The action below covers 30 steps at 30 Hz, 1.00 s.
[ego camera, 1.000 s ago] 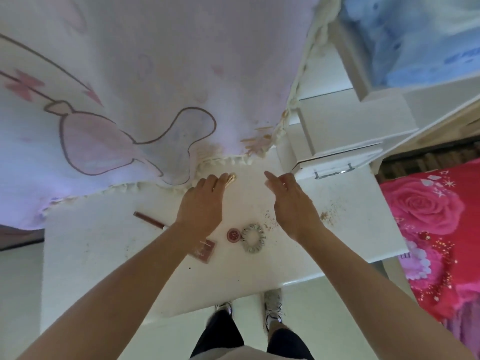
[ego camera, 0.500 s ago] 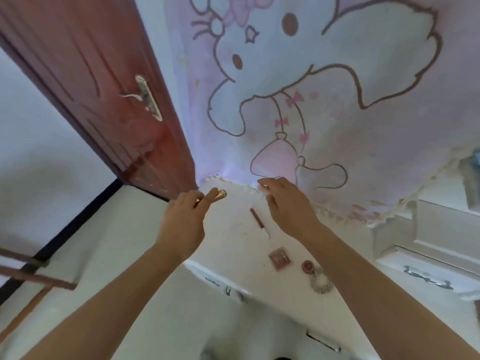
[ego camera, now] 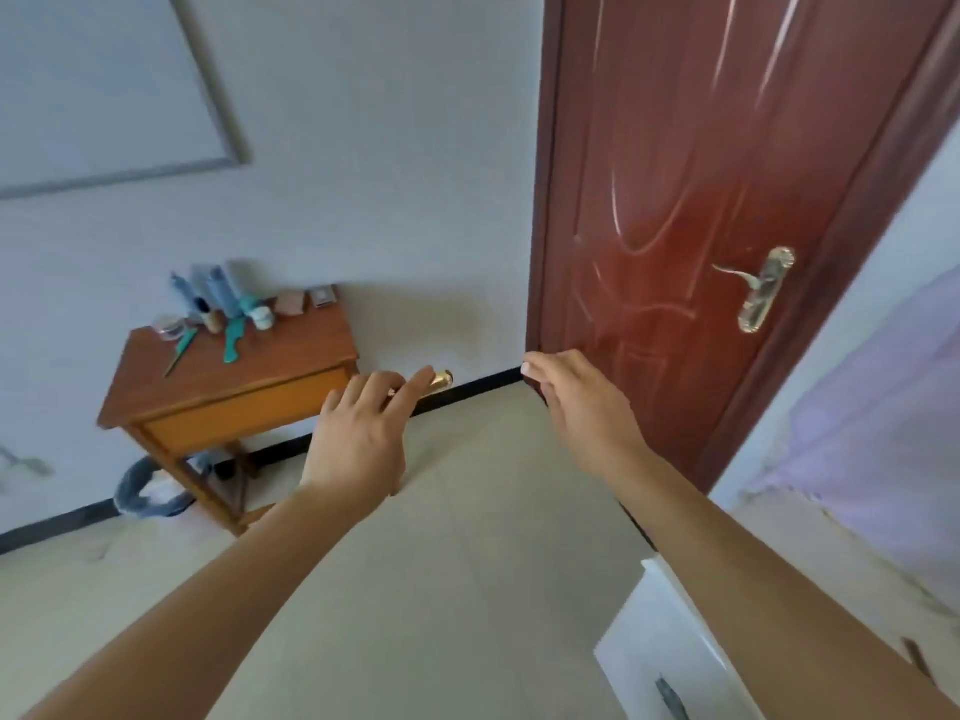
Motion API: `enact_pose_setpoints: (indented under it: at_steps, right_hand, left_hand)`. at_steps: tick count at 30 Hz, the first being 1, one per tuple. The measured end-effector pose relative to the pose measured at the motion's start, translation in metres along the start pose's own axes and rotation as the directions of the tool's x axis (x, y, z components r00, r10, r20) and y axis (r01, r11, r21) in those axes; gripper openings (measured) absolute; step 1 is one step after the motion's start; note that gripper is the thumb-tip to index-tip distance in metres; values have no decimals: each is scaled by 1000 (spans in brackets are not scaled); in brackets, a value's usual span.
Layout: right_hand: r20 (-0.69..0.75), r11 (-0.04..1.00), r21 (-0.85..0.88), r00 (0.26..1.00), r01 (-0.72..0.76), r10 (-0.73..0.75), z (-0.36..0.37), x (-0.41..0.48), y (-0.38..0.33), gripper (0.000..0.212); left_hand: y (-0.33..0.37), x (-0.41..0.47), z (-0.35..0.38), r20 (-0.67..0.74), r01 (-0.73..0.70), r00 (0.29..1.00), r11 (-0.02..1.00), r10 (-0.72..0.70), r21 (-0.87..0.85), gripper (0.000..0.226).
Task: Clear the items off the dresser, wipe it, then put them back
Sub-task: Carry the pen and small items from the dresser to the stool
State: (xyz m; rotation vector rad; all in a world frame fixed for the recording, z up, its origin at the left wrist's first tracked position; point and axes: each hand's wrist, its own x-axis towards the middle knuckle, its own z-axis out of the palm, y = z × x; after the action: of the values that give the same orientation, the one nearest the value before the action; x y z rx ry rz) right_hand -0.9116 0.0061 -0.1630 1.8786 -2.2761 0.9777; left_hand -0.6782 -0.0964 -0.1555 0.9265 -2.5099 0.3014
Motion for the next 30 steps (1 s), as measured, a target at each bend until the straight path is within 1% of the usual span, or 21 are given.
enact_pose_setpoints:
  at_steps: [2, 5, 9, 13, 15, 19, 23, 26, 28, 30]
  right_hand:
    - [18, 995, 15, 995, 102, -102, 33, 38, -37, 44]
    - [29, 976, 33, 976, 217, -218, 76, 84, -77, 41]
    - [73, 951, 40, 948, 308, -310, 129, 137, -108, 45]
    - [105, 941, 33, 935, 336, -338, 180, 197, -115, 55]
    - [111, 941, 36, 934, 338, -340, 204, 234, -112, 56]
    - [114, 943, 49, 936, 328, -332, 241, 315, -103, 52]
    - [121, 939, 84, 932, 332, -340, 267, 404, -106, 44]
    - [119, 932, 117, 927, 342, -355, 293, 464, -123, 41]
    - [119, 925, 149, 922, 349, -367, 317, 493, -137, 40]
    - [130, 923, 141, 918, 358, -376, 345, 517, -153, 36]
  left_hand:
    - [-52, -5, -2, 18, 67, 998, 997, -67, 37, 88]
    - [-112, -11, 4, 38, 138, 989, 987, -141, 81, 91]
    - [-171, -6, 21, 70, 269, 958, 958, -277, 100, 92]
    - [-225, 18, 46, 93, 316, 940, 939, -329, 137, 91]
    - [-254, 39, 62, 102, 332, 932, 931, -349, 149, 90]
    - [-310, 97, 94, 87, 341, 930, 926, -358, 162, 81]
    - [-367, 149, 116, 118, 357, 917, 915, -382, 187, 79]
    - [-411, 169, 124, 112, 417, 888, 884, -446, 211, 75]
    - [-438, 176, 130, 104, 445, 876, 872, -471, 204, 75]
    - [-469, 182, 139, 110, 480, 858, 859, -502, 176, 75]
